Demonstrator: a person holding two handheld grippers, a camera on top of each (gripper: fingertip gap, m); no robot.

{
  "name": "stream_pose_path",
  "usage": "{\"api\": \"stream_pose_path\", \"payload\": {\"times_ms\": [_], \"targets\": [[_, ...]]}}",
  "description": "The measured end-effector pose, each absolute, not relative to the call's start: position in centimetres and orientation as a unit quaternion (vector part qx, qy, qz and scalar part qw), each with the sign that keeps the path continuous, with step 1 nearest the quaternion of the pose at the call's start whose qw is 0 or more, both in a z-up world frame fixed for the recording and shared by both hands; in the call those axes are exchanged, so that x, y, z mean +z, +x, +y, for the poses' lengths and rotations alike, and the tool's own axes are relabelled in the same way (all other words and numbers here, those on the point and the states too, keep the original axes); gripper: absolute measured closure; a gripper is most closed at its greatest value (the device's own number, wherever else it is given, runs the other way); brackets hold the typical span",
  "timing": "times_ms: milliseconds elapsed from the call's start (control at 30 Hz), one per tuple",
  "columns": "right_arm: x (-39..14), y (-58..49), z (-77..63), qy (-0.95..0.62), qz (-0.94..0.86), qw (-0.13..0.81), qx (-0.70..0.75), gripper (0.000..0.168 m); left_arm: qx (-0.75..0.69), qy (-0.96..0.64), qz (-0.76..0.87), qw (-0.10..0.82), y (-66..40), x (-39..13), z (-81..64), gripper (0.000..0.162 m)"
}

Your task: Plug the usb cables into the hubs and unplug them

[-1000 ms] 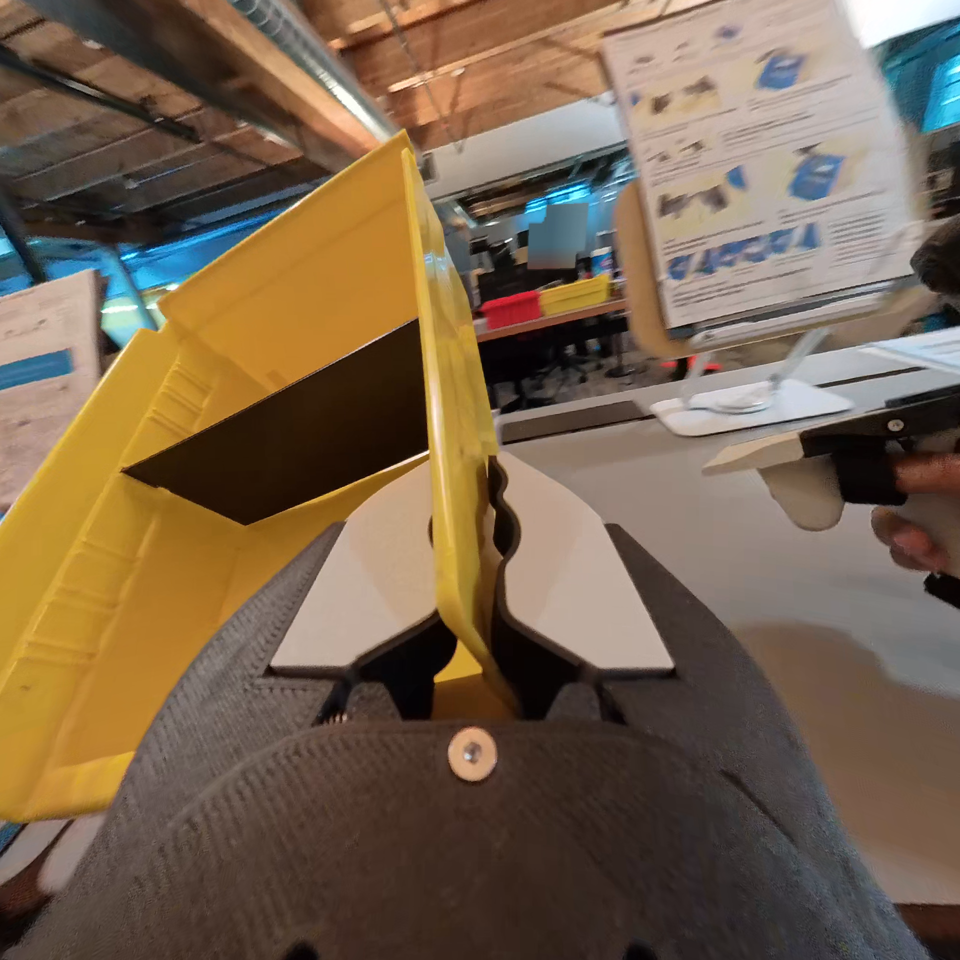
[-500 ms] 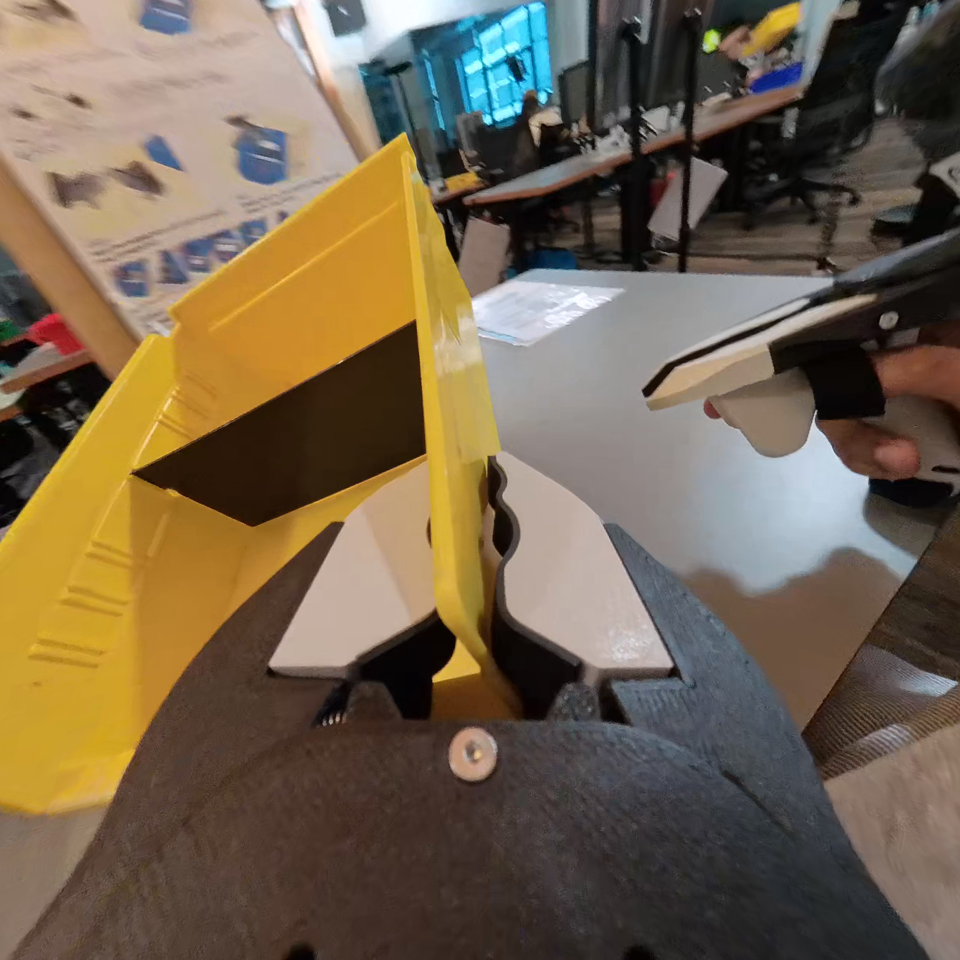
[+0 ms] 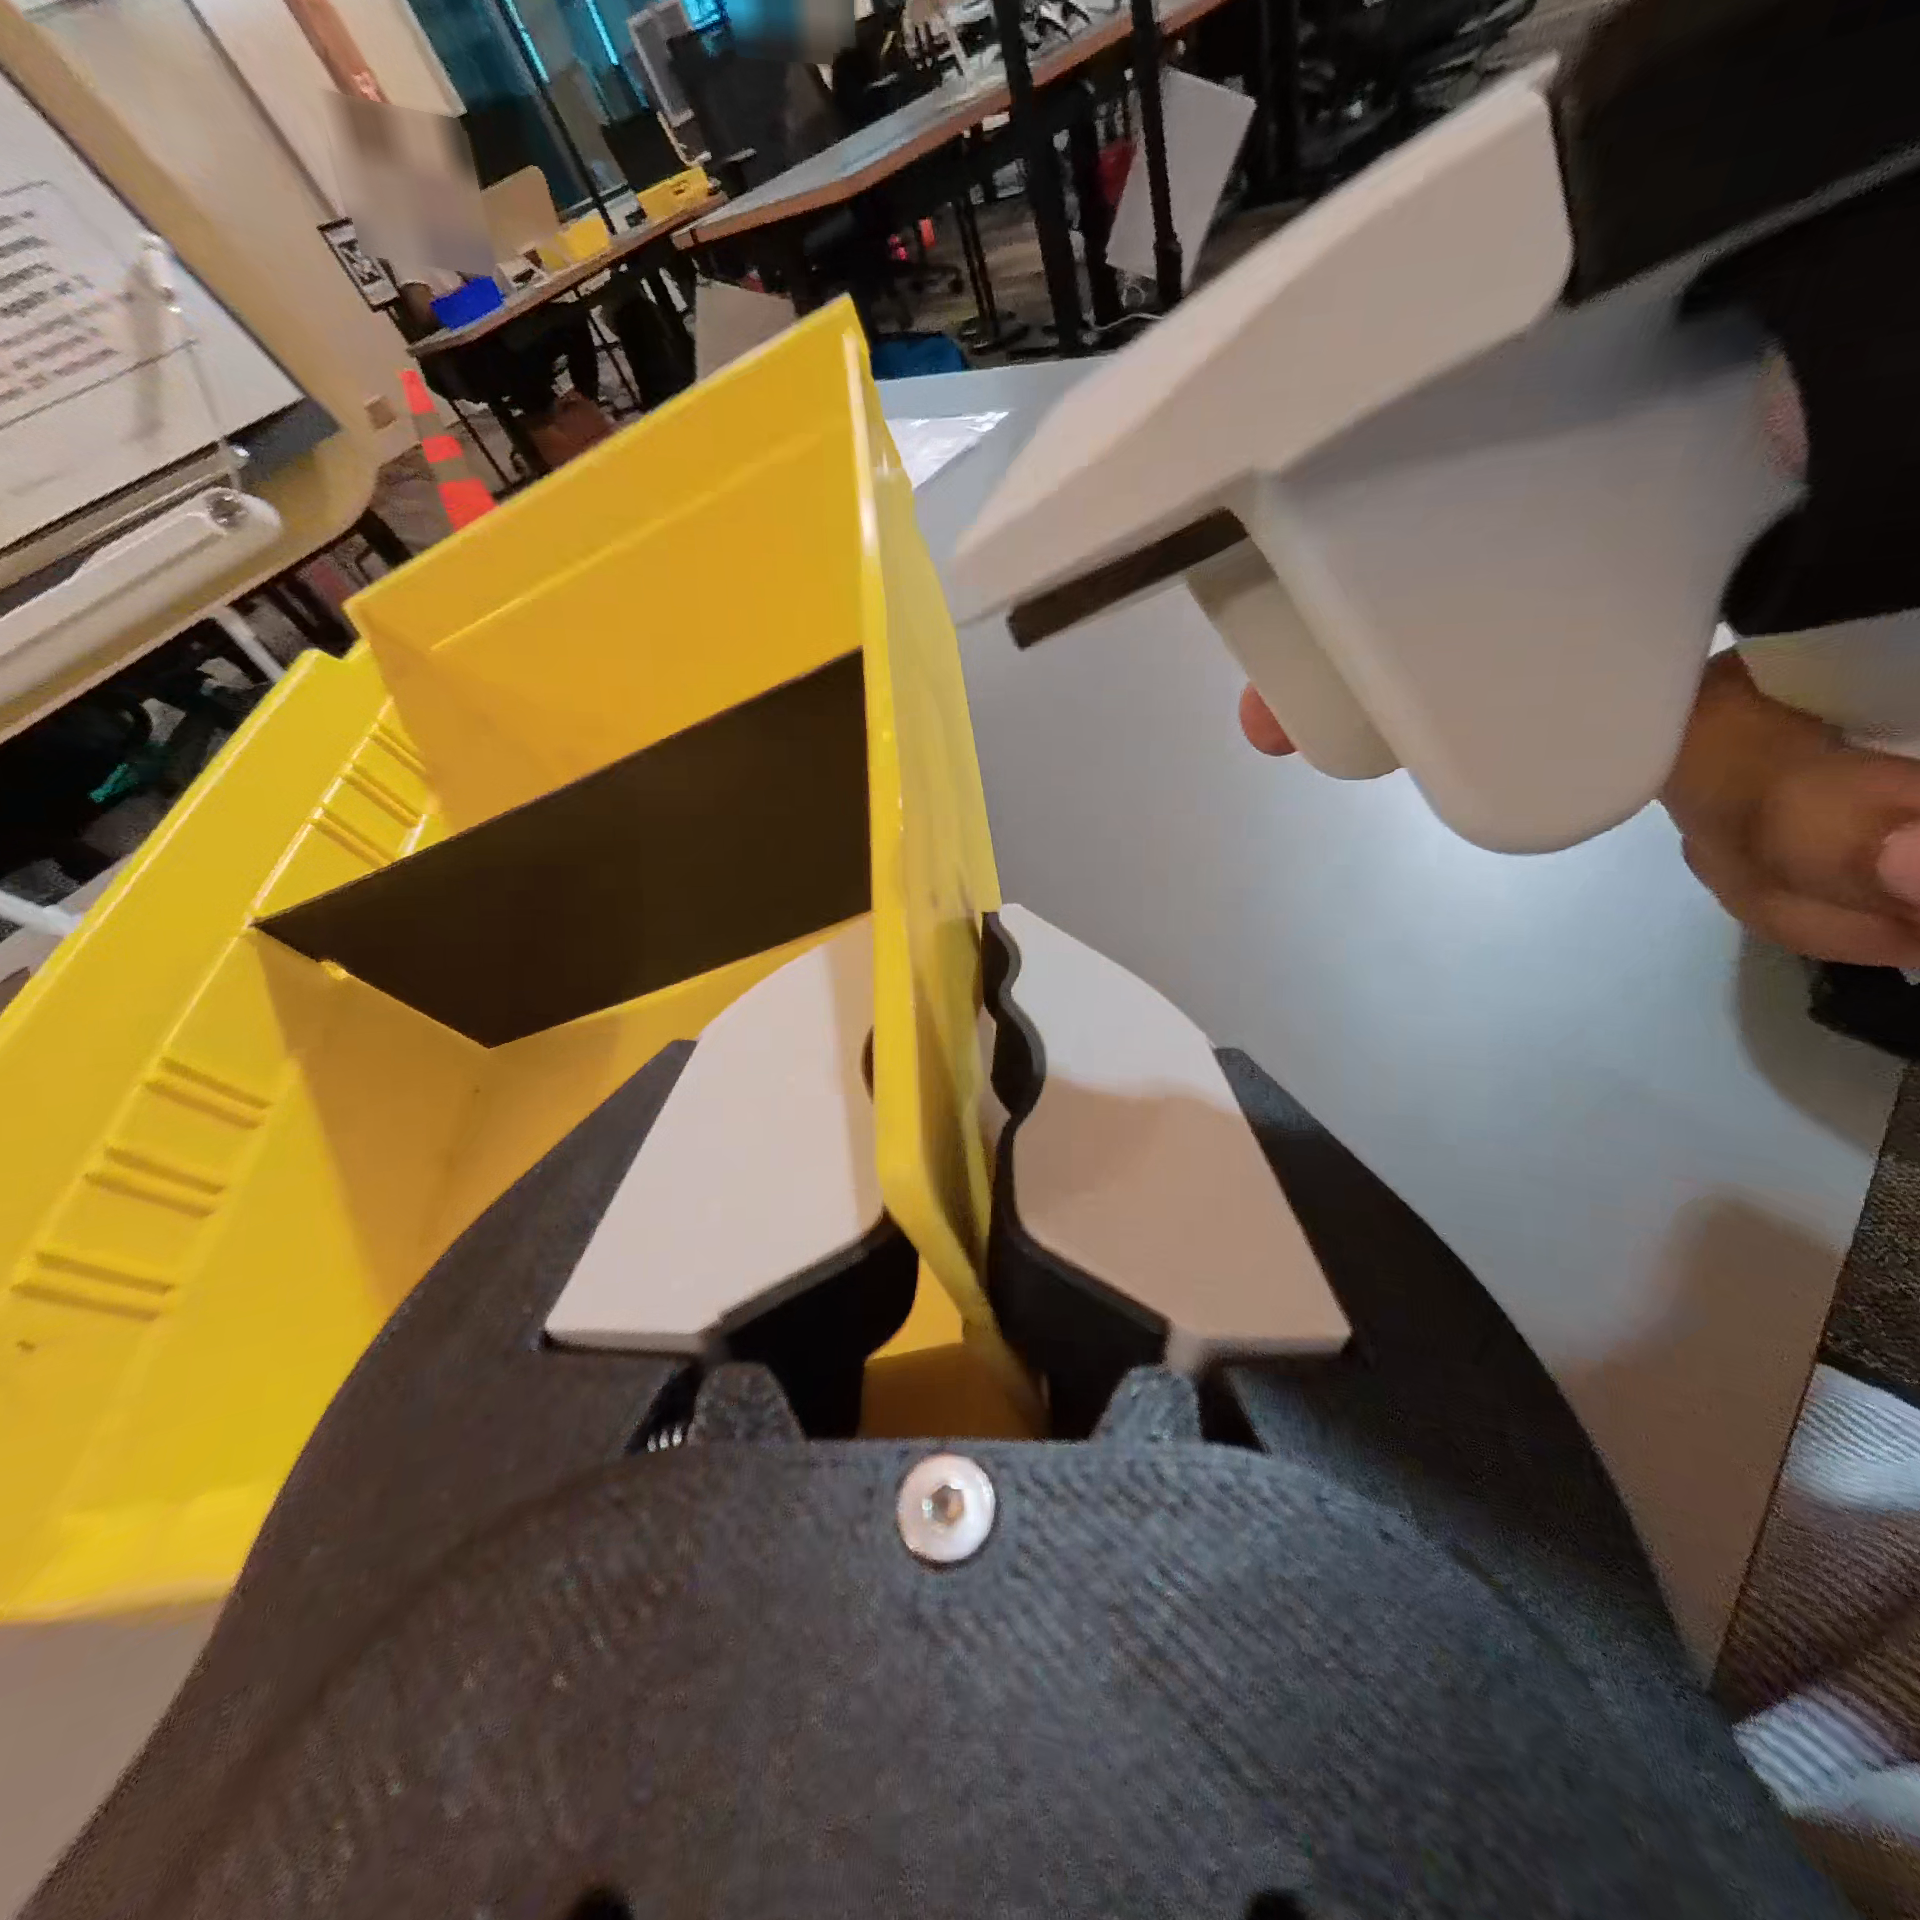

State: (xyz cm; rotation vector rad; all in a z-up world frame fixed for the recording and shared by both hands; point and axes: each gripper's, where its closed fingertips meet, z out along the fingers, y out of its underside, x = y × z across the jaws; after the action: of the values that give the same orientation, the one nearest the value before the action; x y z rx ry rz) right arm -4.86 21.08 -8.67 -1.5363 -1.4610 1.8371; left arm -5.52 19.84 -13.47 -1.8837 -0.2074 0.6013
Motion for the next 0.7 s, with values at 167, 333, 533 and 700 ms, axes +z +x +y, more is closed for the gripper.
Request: {"api": "stream_pose_path", "payload": {"times_ms": [167, 333, 533, 700], "targets": [[-9.2, -5.6, 21.5, -0.553, -0.498, 0.185, 0.642, 0.104, 0.193, -0.787, -0.066, 0.583, -4.1, -12.9, 22.1, 0.142], [-8.9, -5.7, 22.0, -0.548, -0.499, 0.222, 0.633, 0.095, 0.053, -0.793, -0.054, 0.605, -1.2, -12.6, 21.4, 0.108], [-10.0, -5.7, 19.9, -0.520, -0.555, 0.310, 0.570, 0.049, 0.024, -0.739, -0.065, 0.670, -1.8, -10.9, 14.4, 0.115], [-14.4, -7.2, 18.6, -0.544, -0.626, 0.297, 0.474, 0.039, 0.044, -0.678, -0.121, 0.724, -5.9, -7.7, 10.1, 0.120]]}}
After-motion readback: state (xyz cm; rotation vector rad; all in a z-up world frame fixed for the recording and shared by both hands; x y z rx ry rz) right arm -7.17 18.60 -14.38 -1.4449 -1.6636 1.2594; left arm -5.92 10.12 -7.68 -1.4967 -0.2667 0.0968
